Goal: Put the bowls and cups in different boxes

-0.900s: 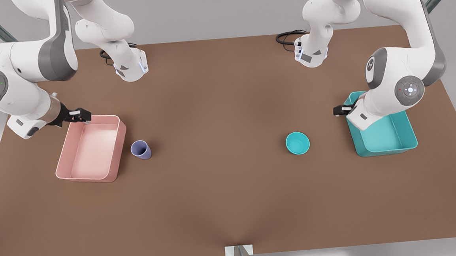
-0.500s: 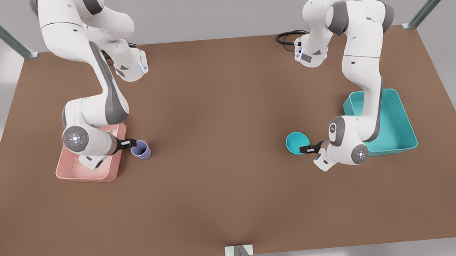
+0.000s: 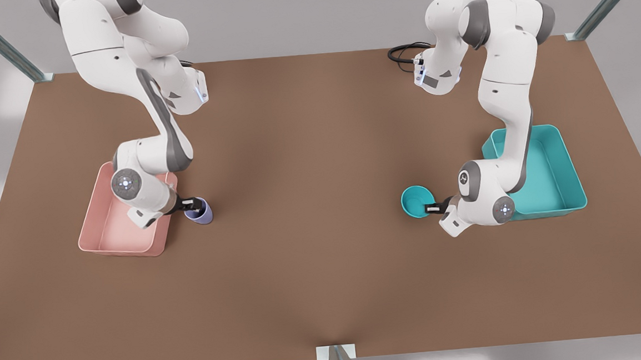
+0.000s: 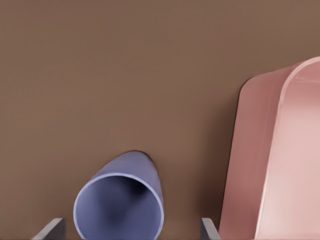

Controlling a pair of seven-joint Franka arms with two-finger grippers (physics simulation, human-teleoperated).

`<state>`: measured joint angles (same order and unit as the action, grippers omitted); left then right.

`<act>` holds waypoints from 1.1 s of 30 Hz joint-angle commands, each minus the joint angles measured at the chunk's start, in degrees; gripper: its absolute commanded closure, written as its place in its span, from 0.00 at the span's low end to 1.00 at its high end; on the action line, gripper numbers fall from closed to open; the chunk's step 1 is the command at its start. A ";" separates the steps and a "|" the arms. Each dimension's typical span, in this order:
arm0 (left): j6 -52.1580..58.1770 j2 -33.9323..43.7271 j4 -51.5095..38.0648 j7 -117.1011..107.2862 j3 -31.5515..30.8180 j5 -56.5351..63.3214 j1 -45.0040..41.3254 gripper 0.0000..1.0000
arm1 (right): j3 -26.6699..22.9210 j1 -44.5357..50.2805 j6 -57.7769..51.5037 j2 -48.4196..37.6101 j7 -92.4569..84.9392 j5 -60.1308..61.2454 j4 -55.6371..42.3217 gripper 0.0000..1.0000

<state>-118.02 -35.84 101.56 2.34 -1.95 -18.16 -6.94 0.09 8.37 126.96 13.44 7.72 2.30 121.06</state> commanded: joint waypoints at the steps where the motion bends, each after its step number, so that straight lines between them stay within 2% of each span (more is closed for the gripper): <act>1: 0.77 -0.02 -0.13 6.01 0.02 -0.48 0.00 0.79 | -0.01 -0.55 2.68 0.89 3.36 -0.02 0.23 0.00; 3: 0.77 0.07 -0.48 6.01 0.02 -0.39 0.08 0.79 | -0.01 -0.73 3.03 1.68 3.36 -0.02 0.32 0.00; 7: 15.18 3.50 -5.67 6.01 3.88 0.40 0.35 0.79 | -0.01 -0.73 3.56 3.09 3.62 -0.02 0.41 0.00; 9: 21.25 12.63 -5.23 1.62 9.85 5.66 3.51 0.79 | -0.01 -0.99 3.99 3.18 3.45 -0.02 1.20 0.00; 11: 22.04 16.77 -3.91 4.07 17.85 14.46 5.27 0.79 | -0.01 -1.08 5.31 2.91 3.36 -0.02 2.34 0.00; 13: 18.27 16.86 -1.28 17.87 27.34 14.90 6.24 0.79 | 0.08 -0.99 5.23 2.47 3.36 -0.02 2.60 0.00; 14: 15.37 16.77 0.22 22.62 30.16 15.17 6.41 0.79 | 0.08 -1.08 5.23 2.30 3.27 -0.02 3.13 0.00; 18: 1.13 16.16 9.89 28.51 32.01 15.34 7.20 0.79 | -0.01 -1.43 5.40 2.91 2.48 -0.02 4.36 0.00; 23: -7.57 12.29 15.51 28.51 32.01 14.73 7.38 0.79 | -0.01 -1.43 6.46 5.28 2.39 -0.10 4.19 0.01; 24: -7.58 11.41 15.78 28.51 31.83 14.03 7.56 0.79 | -0.01 -1.25 6.46 5.46 2.13 -0.10 4.01 0.12; 26: -7.66 9.83 15.87 28.51 31.39 12.00 7.56 0.79 | -0.01 -0.81 6.37 5.90 2.13 -0.19 3.57 0.50; 27: -7.66 9.56 15.87 28.51 31.13 12.00 7.56 0.74 | 0.08 -0.73 6.37 6.16 2.13 -0.28 3.39 0.64; 28: -7.40 9.65 15.78 29.12 31.04 11.92 7.56 0.00 | 0.08 -0.73 6.37 6.34 2.13 -0.28 2.96 0.73; 29: -5.56 10.88 15.08 29.13 31.04 12.00 7.56 0.00 | 0.08 -0.37 6.11 6.34 2.13 -0.28 2.78 0.78; 31: 7.27 13.43 8.57 29.21 32.10 12.88 7.82 0.00 | 0.17 -0.11 5.31 6.87 2.13 -0.37 1.37 0.79; 33: 16.92 15.80 1.03 26.94 32.54 19.29 7.38 0.00 | 0.17 0.33 3.83 6.87 2.39 -0.28 0.06 0.79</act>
<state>-112.76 -20.81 103.73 24.40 30.11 -4.89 0.63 0.26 8.56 132.26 20.30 8.67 2.81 121.34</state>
